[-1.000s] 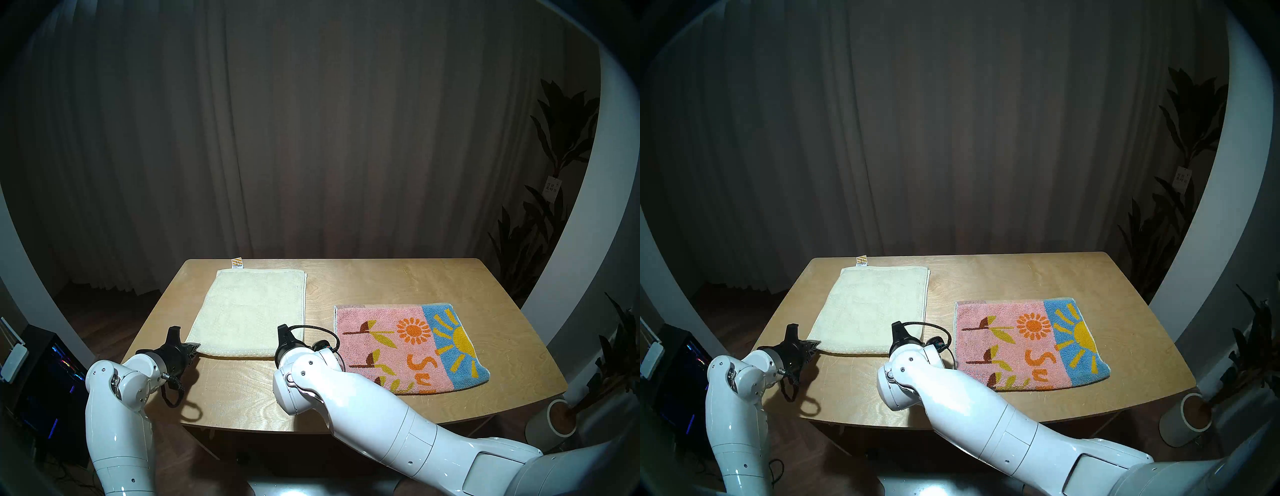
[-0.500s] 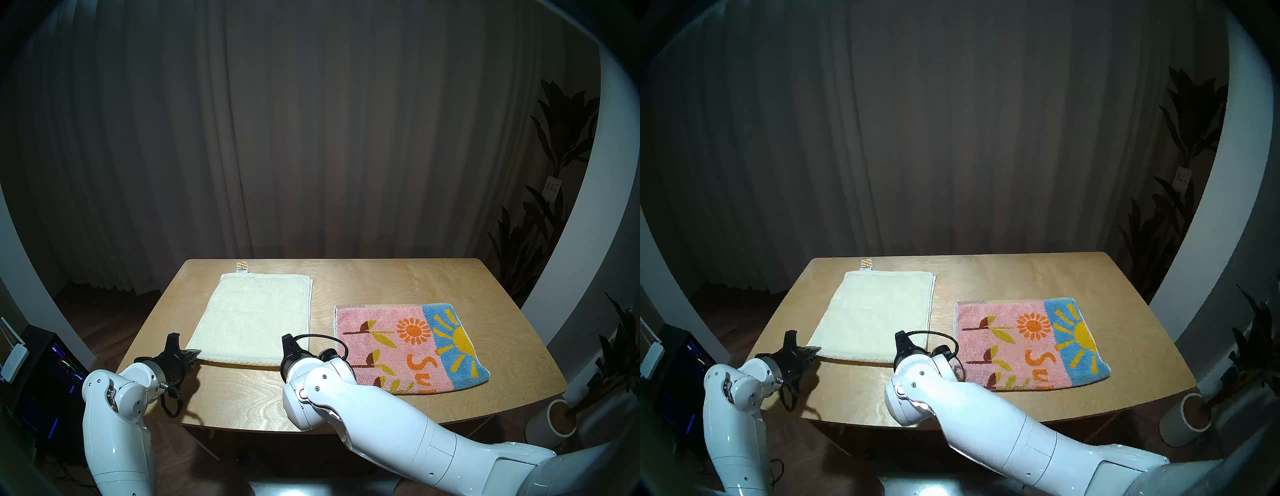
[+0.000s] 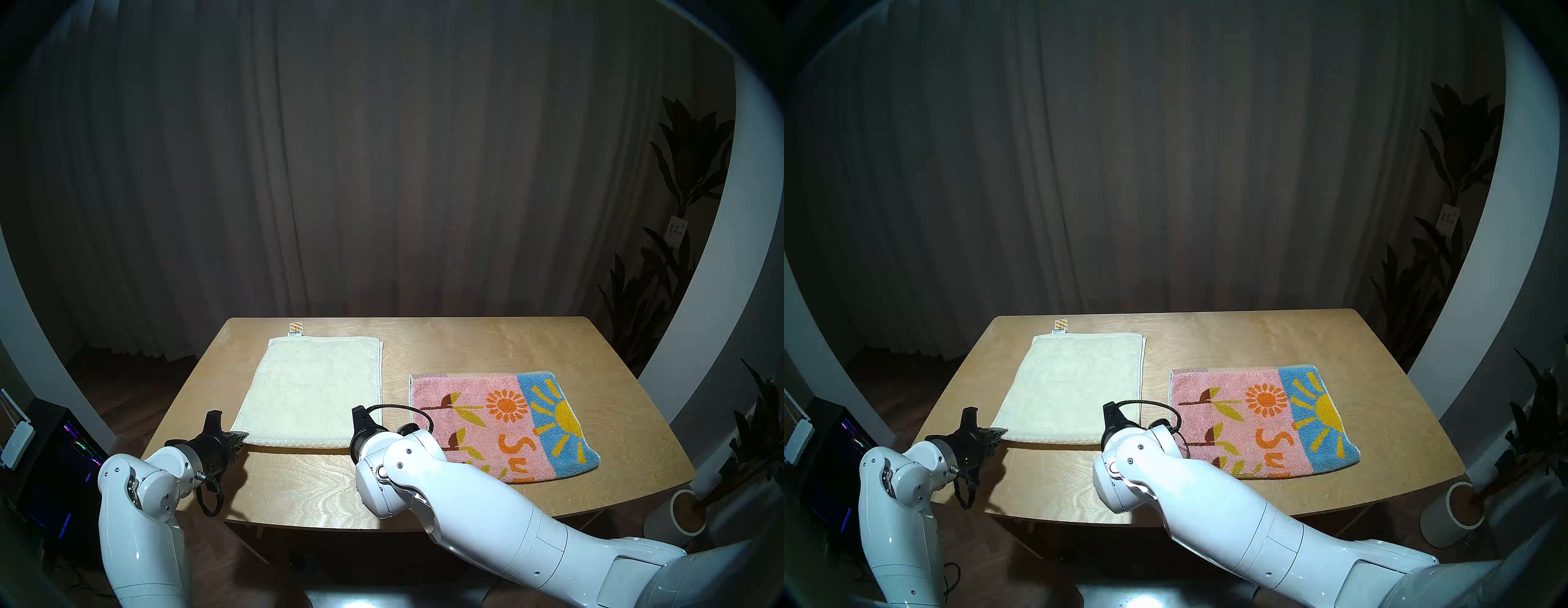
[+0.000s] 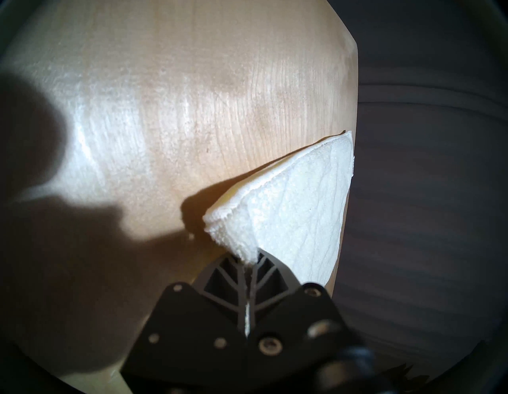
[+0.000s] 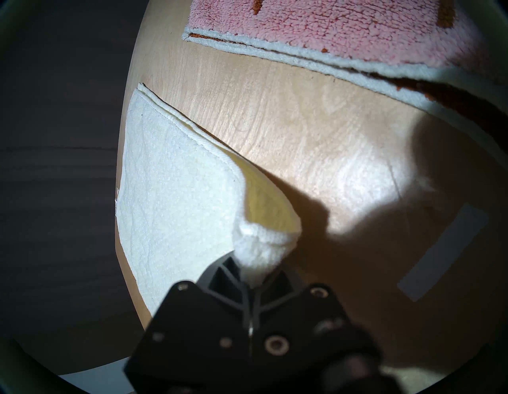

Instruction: Fold each towel twice and stack them on table

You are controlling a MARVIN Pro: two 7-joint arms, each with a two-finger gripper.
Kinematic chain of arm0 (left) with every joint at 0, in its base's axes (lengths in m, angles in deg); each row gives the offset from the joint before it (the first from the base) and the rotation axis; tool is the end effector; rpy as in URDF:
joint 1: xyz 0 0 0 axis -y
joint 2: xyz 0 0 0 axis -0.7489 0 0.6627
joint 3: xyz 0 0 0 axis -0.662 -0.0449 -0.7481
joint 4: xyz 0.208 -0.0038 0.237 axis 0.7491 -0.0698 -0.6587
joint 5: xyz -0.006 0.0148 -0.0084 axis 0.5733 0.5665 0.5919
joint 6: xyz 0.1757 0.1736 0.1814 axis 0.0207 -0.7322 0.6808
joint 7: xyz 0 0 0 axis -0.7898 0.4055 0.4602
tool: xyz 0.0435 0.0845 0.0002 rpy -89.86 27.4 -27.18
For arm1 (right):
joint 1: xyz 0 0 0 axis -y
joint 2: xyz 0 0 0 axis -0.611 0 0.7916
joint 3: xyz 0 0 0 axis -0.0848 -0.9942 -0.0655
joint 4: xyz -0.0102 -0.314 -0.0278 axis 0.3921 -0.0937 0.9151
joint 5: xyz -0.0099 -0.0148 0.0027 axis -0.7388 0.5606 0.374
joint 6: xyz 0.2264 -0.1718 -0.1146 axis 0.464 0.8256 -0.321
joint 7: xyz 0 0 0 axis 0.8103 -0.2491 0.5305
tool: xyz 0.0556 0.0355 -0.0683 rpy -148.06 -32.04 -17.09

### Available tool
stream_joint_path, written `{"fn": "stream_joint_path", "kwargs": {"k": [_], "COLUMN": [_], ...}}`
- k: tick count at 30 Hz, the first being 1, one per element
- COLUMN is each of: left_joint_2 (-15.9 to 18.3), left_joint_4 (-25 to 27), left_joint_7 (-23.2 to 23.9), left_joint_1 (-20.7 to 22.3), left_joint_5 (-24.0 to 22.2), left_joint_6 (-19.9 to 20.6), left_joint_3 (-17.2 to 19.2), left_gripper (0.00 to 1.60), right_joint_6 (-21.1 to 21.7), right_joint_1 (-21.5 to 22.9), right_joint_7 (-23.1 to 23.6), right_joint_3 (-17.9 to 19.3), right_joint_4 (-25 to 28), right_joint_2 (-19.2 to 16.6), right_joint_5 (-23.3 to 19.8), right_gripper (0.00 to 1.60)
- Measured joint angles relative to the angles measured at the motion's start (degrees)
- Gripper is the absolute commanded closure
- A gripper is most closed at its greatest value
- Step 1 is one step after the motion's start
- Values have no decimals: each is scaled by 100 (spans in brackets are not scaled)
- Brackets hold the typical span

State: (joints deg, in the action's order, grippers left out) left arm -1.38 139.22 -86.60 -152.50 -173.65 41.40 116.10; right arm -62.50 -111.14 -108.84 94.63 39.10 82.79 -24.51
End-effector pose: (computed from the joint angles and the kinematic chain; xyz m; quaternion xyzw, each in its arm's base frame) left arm 0.2812 0.1466 -0.3549 0.6839 0.5796 0.2651 0.3552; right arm 0.3314 0.2208 -0.3482 -0.7939 0.4775 -0.2229 0.3035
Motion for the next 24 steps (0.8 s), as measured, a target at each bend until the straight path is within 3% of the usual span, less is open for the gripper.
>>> {"fn": "stream_joint_path", "kwargs": {"k": [7, 24], "left_joint_2": [19, 177], "left_joint_4": [93, 141], "left_joint_7": [-56, -734], "left_joint_1": [159, 804], "left_joint_5": [-56, 27], "left_joint_6": [-20, -379], "left_joint_3": [-57, -442], "left_gripper": [160, 160], "right_joint_6": [-29, -117], "right_joint_1": [65, 485], "right_joint_7": [-3, -271], "right_joint_3": [92, 519], "right_joint_4": [-7, -200], "right_joint_2": [28, 213], "right_joint_5": [-76, -337], "right_gripper": [160, 160]}}
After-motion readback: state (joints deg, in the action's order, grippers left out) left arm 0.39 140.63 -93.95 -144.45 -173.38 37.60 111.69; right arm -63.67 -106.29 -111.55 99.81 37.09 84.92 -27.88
